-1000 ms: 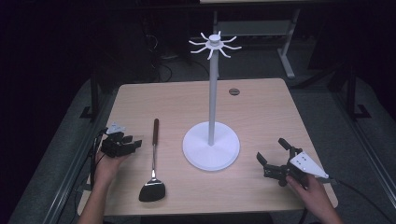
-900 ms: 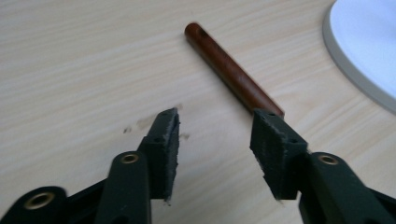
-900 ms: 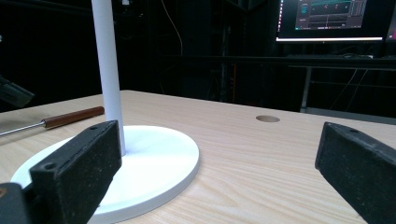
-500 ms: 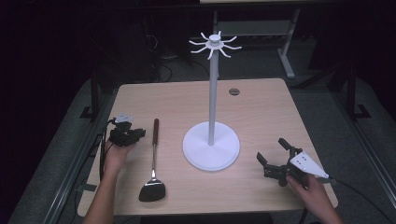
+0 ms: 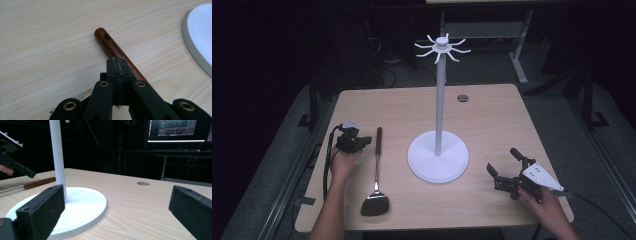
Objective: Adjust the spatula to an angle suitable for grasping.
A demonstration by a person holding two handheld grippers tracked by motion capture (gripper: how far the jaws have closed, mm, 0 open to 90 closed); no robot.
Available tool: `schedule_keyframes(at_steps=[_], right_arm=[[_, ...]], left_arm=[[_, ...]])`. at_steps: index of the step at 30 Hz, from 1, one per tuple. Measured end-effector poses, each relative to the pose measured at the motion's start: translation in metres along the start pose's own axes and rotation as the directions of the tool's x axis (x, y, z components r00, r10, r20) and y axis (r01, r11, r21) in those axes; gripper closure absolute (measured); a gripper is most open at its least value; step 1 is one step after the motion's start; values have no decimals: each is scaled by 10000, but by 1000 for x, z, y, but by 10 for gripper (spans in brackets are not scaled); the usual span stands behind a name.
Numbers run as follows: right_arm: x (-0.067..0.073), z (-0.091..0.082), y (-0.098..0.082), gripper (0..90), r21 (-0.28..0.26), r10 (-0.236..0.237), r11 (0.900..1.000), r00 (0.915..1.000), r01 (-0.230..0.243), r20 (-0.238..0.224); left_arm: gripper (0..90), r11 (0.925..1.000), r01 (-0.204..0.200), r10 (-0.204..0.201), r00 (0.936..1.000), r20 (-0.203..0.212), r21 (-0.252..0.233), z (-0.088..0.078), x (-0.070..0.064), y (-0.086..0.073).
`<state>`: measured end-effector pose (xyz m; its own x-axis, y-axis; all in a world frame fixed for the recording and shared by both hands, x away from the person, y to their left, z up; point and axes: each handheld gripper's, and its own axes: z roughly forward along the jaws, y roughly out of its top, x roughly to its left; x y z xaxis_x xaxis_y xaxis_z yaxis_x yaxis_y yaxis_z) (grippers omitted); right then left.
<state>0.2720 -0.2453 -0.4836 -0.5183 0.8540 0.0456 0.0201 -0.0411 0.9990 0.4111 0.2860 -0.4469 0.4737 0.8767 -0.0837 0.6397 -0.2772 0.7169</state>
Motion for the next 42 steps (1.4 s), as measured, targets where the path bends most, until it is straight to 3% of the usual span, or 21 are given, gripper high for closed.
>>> schedule_keyframes(at_steps=[4,12,20,29,30,42], right_arm=[[0,0,0,0,5,-17,10000,10000,17,-7],[1,0,0,0,20,2,10000,10000,-2,-12],[1,0,0,0,25,-2,10000,10000,2,-13],[1,0,0,0,22,-5,10000,10000,5,-15],[1,0,0,0,20,-15,10000,10000,15,-26],[1,0,0,0,23,-9,10000,10000,9,-22]], left_arm=[[895,9999,141,-142,9998,164,63,4,0,-2],[895,9987,-138,125,9995,280,488,14,-4,-4],[895,9985,-238,222,9992,330,484,15,-7,-3],[895,9980,-339,308,9979,576,527,20,-19,1],[895,9971,-510,475,9970,613,560,22,-22,2],[896,9944,-870,816,9929,860,606,29,-39,6]])
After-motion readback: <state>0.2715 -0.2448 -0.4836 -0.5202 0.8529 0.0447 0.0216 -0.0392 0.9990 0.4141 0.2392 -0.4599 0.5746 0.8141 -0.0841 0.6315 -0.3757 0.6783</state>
